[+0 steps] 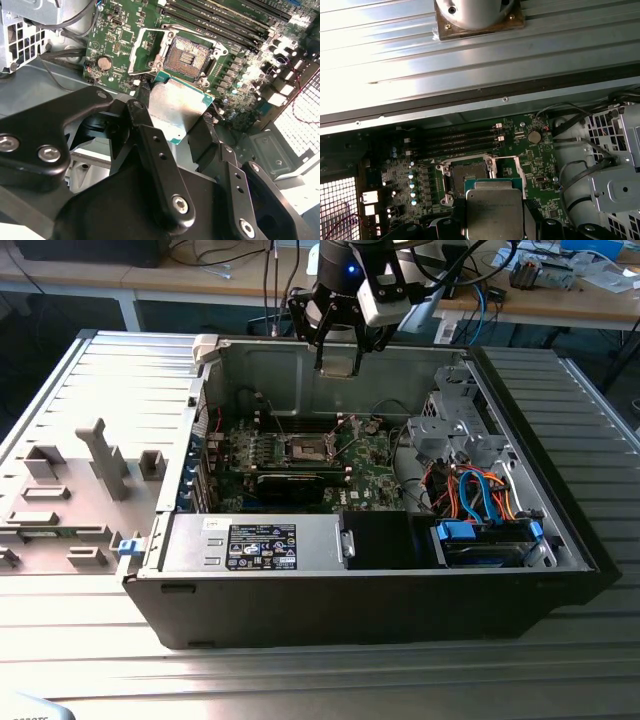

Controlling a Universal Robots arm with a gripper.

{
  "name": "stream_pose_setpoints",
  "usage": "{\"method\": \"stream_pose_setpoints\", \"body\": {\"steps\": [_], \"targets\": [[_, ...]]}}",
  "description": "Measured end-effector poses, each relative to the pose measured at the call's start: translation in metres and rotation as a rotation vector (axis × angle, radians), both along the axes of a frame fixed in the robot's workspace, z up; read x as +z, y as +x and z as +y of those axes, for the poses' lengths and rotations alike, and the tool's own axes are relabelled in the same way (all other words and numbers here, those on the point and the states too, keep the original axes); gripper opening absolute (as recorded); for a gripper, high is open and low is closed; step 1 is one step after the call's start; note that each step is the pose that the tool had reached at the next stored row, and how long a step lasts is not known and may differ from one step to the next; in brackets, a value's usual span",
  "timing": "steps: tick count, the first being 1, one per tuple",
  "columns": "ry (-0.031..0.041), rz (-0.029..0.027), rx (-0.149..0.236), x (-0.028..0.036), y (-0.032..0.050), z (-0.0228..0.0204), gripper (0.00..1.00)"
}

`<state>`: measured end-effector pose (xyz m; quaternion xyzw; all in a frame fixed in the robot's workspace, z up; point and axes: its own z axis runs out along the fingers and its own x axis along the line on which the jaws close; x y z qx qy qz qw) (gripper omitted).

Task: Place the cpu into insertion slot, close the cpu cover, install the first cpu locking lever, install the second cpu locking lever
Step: 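Place the cpu into insertion slot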

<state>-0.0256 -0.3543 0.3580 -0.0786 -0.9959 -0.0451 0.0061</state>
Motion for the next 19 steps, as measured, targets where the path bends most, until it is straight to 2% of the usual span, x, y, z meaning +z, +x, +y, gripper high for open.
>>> {"method": "stream_pose_setpoints", "body": {"steps": [19], "targets": [[0.0000,-0.0001,-0.012,-0.0001,0.0000,0.0000,0.55]]}}
